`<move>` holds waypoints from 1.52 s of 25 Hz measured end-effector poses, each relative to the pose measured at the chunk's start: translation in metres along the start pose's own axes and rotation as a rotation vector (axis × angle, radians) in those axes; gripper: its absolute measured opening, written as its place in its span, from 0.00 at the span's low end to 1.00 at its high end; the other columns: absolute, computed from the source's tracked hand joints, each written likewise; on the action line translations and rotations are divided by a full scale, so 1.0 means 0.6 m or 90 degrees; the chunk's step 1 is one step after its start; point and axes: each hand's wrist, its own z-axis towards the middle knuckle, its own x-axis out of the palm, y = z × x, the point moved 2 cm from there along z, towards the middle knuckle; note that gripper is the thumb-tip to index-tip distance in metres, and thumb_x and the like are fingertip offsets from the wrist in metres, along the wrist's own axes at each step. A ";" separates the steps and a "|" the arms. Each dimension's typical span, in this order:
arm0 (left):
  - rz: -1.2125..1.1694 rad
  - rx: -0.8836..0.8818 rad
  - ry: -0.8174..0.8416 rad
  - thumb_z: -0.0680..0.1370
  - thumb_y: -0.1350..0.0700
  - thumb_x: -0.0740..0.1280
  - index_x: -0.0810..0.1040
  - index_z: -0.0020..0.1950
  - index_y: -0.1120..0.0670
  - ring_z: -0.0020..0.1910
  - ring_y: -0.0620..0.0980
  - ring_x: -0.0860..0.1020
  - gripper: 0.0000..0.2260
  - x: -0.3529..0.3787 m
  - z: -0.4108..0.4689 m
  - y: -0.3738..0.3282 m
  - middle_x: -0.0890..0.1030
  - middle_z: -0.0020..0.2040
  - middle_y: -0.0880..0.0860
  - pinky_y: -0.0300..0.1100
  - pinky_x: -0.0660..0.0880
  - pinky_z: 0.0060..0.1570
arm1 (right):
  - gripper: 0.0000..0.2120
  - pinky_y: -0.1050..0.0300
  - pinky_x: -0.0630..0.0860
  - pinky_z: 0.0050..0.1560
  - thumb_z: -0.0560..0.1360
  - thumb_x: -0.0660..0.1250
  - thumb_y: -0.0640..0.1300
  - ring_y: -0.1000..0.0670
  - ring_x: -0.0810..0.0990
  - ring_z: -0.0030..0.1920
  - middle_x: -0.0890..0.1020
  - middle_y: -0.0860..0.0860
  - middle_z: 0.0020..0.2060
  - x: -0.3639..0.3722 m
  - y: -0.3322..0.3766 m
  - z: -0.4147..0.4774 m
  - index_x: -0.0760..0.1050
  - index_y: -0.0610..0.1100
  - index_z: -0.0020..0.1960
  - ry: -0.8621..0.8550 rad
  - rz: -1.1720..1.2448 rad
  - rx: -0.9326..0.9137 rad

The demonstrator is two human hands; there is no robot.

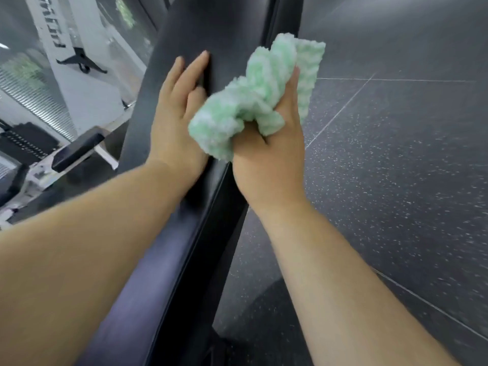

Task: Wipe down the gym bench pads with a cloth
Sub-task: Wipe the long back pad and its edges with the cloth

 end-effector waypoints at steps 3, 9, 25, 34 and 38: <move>0.087 -0.067 0.006 0.80 0.53 0.57 0.62 0.61 0.26 0.74 0.40 0.58 0.20 0.004 -0.005 -0.014 0.61 0.76 0.45 0.41 0.55 0.73 | 0.35 0.56 0.72 0.61 0.70 0.60 0.55 0.49 0.71 0.68 0.69 0.46 0.71 -0.012 0.019 0.048 0.58 0.46 0.75 -0.019 -0.016 0.061; 0.159 -0.107 0.026 0.79 0.55 0.54 0.61 0.72 0.41 0.75 0.44 0.56 0.21 -0.002 -0.007 -0.043 0.58 0.76 0.47 0.39 0.53 0.73 | 0.38 0.57 0.73 0.57 0.68 0.59 0.57 0.43 0.75 0.62 0.71 0.40 0.68 -0.016 0.064 0.063 0.58 0.42 0.74 0.052 -0.131 0.167; 0.297 -0.406 -0.055 0.79 0.53 0.53 0.65 0.72 0.43 0.67 0.52 0.64 0.21 -0.033 0.287 -0.030 0.67 0.68 0.52 0.44 0.61 0.64 | 0.07 0.58 0.74 0.41 0.75 0.60 0.44 0.52 0.78 0.42 0.81 0.55 0.38 0.008 0.132 0.409 0.76 0.49 0.41 0.516 -0.437 0.328; 0.430 -0.497 -0.013 0.80 0.54 0.59 0.59 0.75 0.42 0.67 0.57 0.64 0.24 -0.015 0.315 -0.017 0.64 0.70 0.55 0.51 0.64 0.66 | 0.22 0.51 0.66 0.70 0.77 0.60 0.45 0.53 0.71 0.68 0.74 0.55 0.67 0.089 0.046 0.478 0.68 0.52 0.71 0.739 -0.170 0.424; 0.347 -0.653 -0.018 0.81 0.46 0.48 0.51 0.72 0.30 0.75 0.50 0.56 0.21 -0.005 0.312 -0.013 0.56 0.78 0.49 0.49 0.60 0.66 | 0.33 0.46 0.58 0.74 0.73 0.55 0.50 0.55 0.62 0.71 0.65 0.57 0.68 0.069 0.058 0.468 0.52 0.49 0.77 0.858 -0.161 0.282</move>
